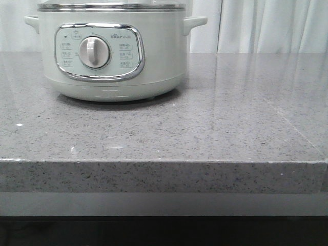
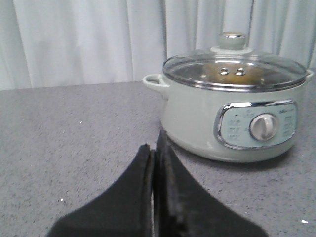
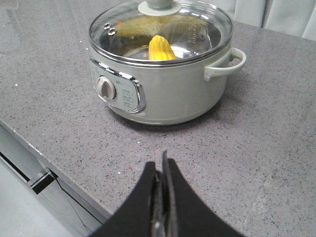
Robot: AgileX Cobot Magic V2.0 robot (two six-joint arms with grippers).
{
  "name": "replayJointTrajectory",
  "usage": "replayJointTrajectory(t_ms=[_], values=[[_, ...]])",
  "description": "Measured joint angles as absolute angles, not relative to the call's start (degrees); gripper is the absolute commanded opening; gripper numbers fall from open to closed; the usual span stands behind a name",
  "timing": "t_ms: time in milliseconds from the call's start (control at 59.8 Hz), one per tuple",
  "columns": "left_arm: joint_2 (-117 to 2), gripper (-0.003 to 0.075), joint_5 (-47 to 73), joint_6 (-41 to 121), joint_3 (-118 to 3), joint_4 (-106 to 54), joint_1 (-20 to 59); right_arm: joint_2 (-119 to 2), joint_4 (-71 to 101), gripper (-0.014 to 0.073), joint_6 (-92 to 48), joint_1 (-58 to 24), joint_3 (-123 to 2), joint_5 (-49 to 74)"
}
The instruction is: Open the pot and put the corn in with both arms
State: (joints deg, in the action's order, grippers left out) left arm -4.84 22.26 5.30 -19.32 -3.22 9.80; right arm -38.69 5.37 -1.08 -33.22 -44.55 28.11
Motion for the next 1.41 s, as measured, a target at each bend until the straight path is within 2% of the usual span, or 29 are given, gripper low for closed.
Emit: replayJointTrajectory(t_ms=[502,686,971,1406], values=[[0.26,-0.002,3.35,-5.39,0.23,0.58,8.03,-38.69,5.37,-0.0067,-1.08,-33.22,-44.55,28.11],[0.26,-0.002,0.0,-5.52,0.37,0.58,8.03,-38.69,5.37,-0.0067,-1.08,-33.22,-44.55,28.19],[0.26,-0.002,0.0,-5.52,0.37,0.58,4.93,-38.69,5.37,-0.0067,-1.08,-33.22,-44.55,28.19],[0.26,-0.002,-0.3,-5.52,0.37,0.58,4.8,-38.69,5.37,-0.0067,-1.08,-33.22,-44.55,28.19]])
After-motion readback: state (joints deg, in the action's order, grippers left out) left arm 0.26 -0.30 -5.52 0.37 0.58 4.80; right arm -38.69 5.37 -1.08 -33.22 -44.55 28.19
